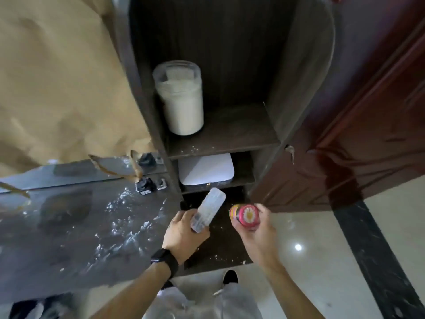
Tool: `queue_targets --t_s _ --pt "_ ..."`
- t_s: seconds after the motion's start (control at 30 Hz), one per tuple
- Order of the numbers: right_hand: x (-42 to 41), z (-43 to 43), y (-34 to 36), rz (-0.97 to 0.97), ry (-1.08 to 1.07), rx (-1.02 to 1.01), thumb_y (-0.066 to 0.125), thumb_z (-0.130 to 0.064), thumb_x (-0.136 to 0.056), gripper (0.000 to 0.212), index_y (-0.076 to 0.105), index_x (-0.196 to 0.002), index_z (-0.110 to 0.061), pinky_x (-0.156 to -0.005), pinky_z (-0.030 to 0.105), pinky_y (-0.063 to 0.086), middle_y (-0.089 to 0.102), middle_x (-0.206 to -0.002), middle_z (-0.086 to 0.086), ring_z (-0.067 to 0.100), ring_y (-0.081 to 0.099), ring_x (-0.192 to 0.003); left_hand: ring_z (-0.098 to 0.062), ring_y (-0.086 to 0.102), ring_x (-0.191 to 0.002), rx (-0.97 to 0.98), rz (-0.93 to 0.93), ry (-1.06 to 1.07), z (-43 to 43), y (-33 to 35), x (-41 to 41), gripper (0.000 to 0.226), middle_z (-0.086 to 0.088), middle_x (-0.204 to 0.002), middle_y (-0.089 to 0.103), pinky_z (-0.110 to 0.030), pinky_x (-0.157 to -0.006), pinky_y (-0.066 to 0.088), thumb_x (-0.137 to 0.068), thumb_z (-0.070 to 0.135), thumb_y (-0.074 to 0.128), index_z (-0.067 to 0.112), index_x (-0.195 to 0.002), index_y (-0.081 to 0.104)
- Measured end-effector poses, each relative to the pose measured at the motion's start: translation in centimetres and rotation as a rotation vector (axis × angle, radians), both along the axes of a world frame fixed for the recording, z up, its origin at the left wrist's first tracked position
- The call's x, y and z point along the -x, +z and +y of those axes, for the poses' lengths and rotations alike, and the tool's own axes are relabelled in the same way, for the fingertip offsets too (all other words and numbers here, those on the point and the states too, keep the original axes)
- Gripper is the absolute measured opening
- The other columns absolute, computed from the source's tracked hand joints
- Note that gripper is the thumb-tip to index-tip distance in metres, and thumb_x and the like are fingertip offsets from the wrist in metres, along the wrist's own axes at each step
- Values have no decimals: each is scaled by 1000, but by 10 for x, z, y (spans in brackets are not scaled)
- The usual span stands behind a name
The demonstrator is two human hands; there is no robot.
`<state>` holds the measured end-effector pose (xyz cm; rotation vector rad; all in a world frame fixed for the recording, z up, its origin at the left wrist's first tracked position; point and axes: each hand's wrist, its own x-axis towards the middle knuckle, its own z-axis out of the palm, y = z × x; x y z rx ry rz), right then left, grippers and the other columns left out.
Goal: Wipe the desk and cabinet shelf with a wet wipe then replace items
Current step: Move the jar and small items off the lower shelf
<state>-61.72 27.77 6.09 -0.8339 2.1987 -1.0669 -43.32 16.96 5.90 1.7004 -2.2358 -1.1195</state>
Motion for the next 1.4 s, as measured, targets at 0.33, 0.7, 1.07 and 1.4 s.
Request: queue_targets --t_s 0.33,0.7,1.07,1.4 --pt "7 -100 34 97 301 80 82 -41 -78 63 46 -127 -27 -85 27 51 62 -114 -7 14 62 -104 -24 70 -84 -253 342 779 -43 22 52 32 -2 -82 74 -36 -80 58 -68 43 71 17 -86 71" --pt "3 -151 26 26 412 68 78 -37 -82 63 51 -137 -21 -93 21 41 64 -129 5 20 60 -117 -28 70 -93 -492 1143 1447 -60 -5 83 56 -20 -107 69 -39 -88 57 -80 1 74 1 -132 53" --pt "16 -154 15 64 530 -57 72 -46 -85 67 47 -141 -19 -98 28 46 65 -129 5 21 62 -117 -24 68 -72 -489 1047 1438 -66 -17 85 11 -10 -69 72 -38 -83 59 -80 16 82 9 -83 74" --pt "13 -134 18 88 460 19 74 -20 -88 68 39 -145 -10 -71 -1 38 64 -123 12 8 65 -85 -17 71 -84 -483 869 1139 -45 -5 50 27 -2 -97 73 -27 -68 54 -87 27 73 18 -111 64"
